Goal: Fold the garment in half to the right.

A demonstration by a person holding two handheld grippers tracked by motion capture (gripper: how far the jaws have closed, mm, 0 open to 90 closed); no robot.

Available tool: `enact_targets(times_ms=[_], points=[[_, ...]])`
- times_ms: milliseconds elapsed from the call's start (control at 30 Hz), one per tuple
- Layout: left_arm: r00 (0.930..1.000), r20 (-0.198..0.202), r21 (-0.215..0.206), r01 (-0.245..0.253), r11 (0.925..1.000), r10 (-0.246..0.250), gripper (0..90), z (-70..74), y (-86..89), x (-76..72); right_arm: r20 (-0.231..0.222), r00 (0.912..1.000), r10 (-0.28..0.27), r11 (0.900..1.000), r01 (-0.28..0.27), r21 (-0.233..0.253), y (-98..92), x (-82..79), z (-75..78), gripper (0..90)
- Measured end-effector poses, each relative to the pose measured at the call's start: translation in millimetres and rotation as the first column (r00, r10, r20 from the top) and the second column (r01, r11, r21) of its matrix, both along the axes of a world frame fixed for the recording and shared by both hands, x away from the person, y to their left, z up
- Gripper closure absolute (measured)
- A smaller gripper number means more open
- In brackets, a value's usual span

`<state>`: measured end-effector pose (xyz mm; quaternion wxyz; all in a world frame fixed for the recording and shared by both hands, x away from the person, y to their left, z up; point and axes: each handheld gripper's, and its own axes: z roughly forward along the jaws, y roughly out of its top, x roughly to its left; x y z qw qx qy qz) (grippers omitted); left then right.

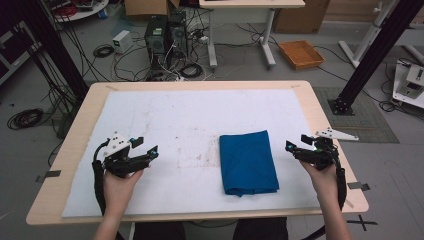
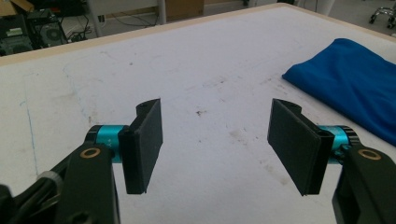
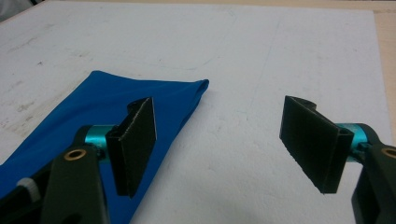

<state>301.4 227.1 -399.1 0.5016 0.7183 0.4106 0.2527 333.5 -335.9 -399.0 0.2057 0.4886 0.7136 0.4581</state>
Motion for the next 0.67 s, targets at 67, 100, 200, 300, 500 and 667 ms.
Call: enact_targets(times_ms=[67, 100, 200, 300, 500, 667], points=[[1.0, 0.0, 0.002, 0.002, 1.0, -0.002, 35.8, -0.3, 0.7, -0.3, -0.004, 1.0, 0.001, 1.0, -0.001, 0.002, 0.6, 0.4, -0.2, 26.9], [1.0, -0.001, 0.002, 0.003, 1.0, -0.003, 35.8, -0.5, 0.8, -0.4, -0.001, 1.0, 0.0, 1.0, 0.0, 0.001, 0.7, 0.8, -0.5, 27.0], [1.0, -0.003, 0.004, 0.003, 1.0, -0.003, 35.7, -1.2, 0.7, -0.9, -0.006, 1.0, 0.002, 1.0, -0.002, -0.004, 1.2, 1.4, -1.4, 27.0], [1.0, -0.003, 0.006, 0.006, 1.0, -0.006, 35.7, -1.6, 0.6, -0.9, -0.008, 1.0, 0.003, 1.0, -0.003, -0.008, 1.7, 1.8, -2.0, 27.0], [1.0, -0.003, 0.005, 0.01, 0.9999, -0.01, 35.8, -1.3, 0.6, -1.0, -0.009, 0.9999, 0.004, 1.0, -0.004, -0.011, 1.9, 2.9, -2.8, 26.6], [1.0, -0.002, 0.001, 0.007, 1.0, -0.007, 35.7, -0.5, 1.1, -1.7, -0.009, 0.9999, 0.012, 1.0, -0.012, -0.017, 1.7, 4.3, -3.6, 26.4]])
